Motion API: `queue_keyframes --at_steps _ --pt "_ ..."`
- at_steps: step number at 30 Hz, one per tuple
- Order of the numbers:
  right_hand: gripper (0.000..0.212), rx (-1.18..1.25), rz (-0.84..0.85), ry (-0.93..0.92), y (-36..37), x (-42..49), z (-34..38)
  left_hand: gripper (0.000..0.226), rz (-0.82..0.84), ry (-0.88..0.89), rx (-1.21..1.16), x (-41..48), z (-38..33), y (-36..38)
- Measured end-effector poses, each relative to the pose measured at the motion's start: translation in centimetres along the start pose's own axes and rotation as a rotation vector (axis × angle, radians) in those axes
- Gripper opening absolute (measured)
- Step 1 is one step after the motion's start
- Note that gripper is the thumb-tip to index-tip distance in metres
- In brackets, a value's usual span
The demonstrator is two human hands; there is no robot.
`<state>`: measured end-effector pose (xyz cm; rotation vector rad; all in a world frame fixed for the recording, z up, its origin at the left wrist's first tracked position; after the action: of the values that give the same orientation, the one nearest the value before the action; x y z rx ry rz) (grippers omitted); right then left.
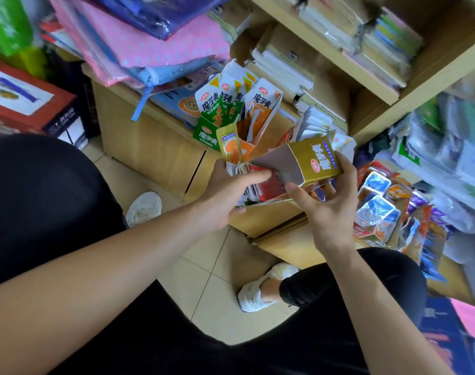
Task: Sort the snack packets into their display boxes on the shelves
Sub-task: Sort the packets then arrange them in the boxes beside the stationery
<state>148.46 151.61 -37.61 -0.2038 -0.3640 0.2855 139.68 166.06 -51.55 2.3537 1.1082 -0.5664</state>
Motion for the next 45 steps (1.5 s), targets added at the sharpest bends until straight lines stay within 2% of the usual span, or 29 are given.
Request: queue_keyframes --at_steps 2,4,8,12,13,15,19,21,24,26,27,29,30,32,34,36,37,41,45 --pt "0.084 0.038 -0.061 0.030 -0.8 0.3 -0.5 0.052 -0.042 0.033 -0.046 0.3 -0.3 -0.6" --pt "0.085 0.094 -0.143 0.081 -1.8 0.6 -1.0 0.039 -0.066 0.056 -0.052 0.4 -0.8 -1.1" --pt "0.077 0.209 -0.265 0.218 -3.6 0.3 -3.2 0.041 -0.119 0.129 0.033 1.2 -1.7 -2.7" --pt "0.064 0.341 -0.306 0.366 -4.1 -0.8 -6.0 0.045 0.119 0.090 0.073 0.2 -2.2 -1.3" --pt "0.065 0.377 -0.310 0.405 -3.9 -1.1 -6.8 0.042 0.135 0.105 0.093 0.2 -2.6 -1.3" --pt "0.067 0.440 -0.299 0.468 -2.9 -1.8 -7.9 0.038 0.071 0.172 0.143 0.9 -3.8 -2.3" --pt "0.048 0.491 -0.262 0.556 0.1 -2.3 -9.7 0.050 -0.110 0.293 0.302 2.2 -6.9 -4.4" --pt "0.055 0.404 -0.215 0.593 1.3 -2.4 -10.8 0.044 -0.160 0.328 0.344 2.9 -8.0 -5.1" --pt "0.096 0.139 -0.204 0.607 1.3 -2.4 -12.6 0.023 -0.184 0.365 0.379 3.9 -8.9 -5.5" --pt "0.102 -0.043 -0.232 0.518 0.3 -2.1 -12.6 0.015 -0.187 0.399 0.416 4.1 -8.8 -5.1" --pt "0.097 -0.153 -0.270 0.395 -0.6 -1.7 -11.5 0.013 -0.195 0.417 0.432 4.1 -8.7 -4.8" --pt "0.084 -0.356 -0.324 -0.031 -1.6 -0.8 -7.0 0.014 -0.207 0.448 0.452 4.0 -8.4 -4.1" --pt "0.075 -0.417 -0.297 -0.246 -0.9 -0.8 -4.3 0.014 -0.202 0.468 0.460 3.9 -8.4 -3.7" --pt "0.060 -0.438 -0.083 -0.497 2.2 -0.8 -1.4 0.013 -0.169 0.525 0.487 3.2 -8.6 -2.8" --pt "0.058 -0.517 0.210 -0.600 6.1 -0.9 -0.8 0.016 -0.148 0.571 0.510 2.6 -8.7 -2.1" --pt "0.054 -0.595 0.406 -0.611 8.0 -1.0 -1.8 0.012 -0.155 0.598 0.524 2.1 -8.7 -1.9" --pt "0.047 -0.583 0.425 -0.571 7.8 -0.8 -2.3 0.011 -0.159 0.604 0.520 2.0 -8.7 -1.9" --pt "0.024 -0.438 0.182 -0.317 2.6 0.7 -3.5 0.013 -0.181 0.629 0.520 1.8 -8.9 -2.7" --pt "0.014 -0.381 0.125 -0.056 0.0 1.2 -5.7 0.011 -0.162 0.687 0.548 1.0 -9.2 -2.1"
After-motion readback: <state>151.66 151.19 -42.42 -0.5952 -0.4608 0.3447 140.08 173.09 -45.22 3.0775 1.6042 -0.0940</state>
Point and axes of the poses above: each hand's wrist, its own x-axis towards the middle knuckle, its own y-axis out of the palm, z = x × y, the point moved 10 cm from there along x, towards the middle knuckle, and after that the axes turned 13 degrees about -z, right-handed, at the moved point
